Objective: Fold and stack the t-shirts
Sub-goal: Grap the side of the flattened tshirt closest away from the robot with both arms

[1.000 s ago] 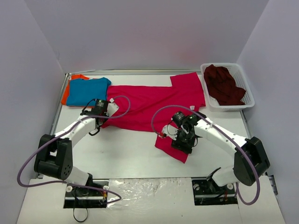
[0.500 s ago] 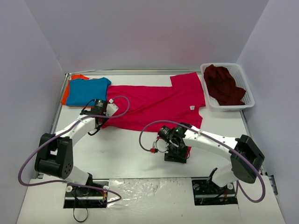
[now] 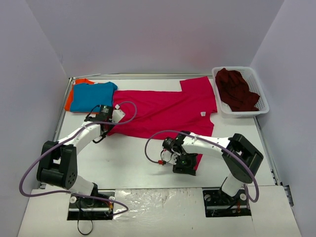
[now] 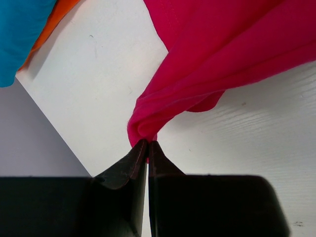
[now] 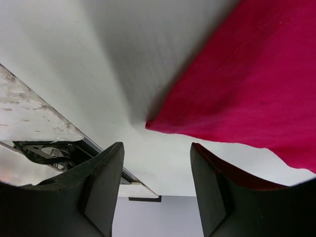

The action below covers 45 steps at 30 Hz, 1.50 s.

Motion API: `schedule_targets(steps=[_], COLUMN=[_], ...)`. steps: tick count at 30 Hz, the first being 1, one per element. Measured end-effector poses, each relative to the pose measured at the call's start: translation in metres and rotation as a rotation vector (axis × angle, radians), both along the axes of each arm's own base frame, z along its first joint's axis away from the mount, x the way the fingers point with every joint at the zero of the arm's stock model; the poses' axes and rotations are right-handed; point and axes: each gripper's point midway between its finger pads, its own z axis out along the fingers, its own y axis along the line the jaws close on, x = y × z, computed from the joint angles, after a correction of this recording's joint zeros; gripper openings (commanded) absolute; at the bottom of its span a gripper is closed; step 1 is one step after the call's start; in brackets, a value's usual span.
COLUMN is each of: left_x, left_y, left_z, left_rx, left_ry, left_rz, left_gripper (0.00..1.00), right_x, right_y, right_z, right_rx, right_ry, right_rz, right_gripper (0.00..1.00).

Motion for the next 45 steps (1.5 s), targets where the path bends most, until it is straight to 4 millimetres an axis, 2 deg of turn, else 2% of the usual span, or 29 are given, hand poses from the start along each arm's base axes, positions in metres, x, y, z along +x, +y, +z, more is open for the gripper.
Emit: schedule_targets(steps=[9,20,22,25,26,29,37,39,41,45], left_x=[-0.001,-0.004,-0.004,-0.005,-0.005,-0.005,-0.009,-0.011,-0.013,-0.02], left_y=[-0.001,-0.003,-0.004,-0.004,-0.004,-0.005,-0.007,-0.008,-0.009,-0.016], left_z=[-0.001,-0.004,-0.004,-0.004,-0.004,-0.005,-0.006,-0.004,0.002,0.02], left_rx=[-0.004,-0.018,-0.019,-0.023,-0.023,-0.026,-0.037,-0.041,-0.052,-0.078], left_ry=[0.007,0.022,0.024,0.027,0.028,0.031,0.049,0.05,0.041,-0.003], left_rz=[-0.002,-0.012,-0.013,-0.016,-0.016,-0.018,-0.028,-0.037,-0.048,-0.102], left_gripper=[0.03,0.02,0.02,0.02,0.02,0.03,0.03,0.02,0.02,0.03], right_x=[-0.007,0.006,0.008,0.011,0.011,0.012,0.013,0.013,0.021,0.041], right_y=[-0.002,0.003,0.003,0.001,0.0,-0.002,-0.003,-0.001,-0.002,-0.011], right_z=[-0.014,-0.02,-0.021,-0.022,-0.022,-0.022,-0.02,-0.013,0.003,0.048], right_rx=[-0.069,-0.108,-0.125,-0.156,-0.165,-0.184,-0.163,-0.105,-0.03,0.142], right_ry=[0.042,0.002,-0.015,-0.041,-0.045,-0.057,-0.036,0.008,0.037,0.016], right_rz=[0.014,0.012,0.018,0.035,0.04,0.046,0.028,-0.012,-0.07,-0.177], right_gripper=[0.5,0.46,0.43,0.33,0.2,0.0,0.0,0.0,0.0,0.0])
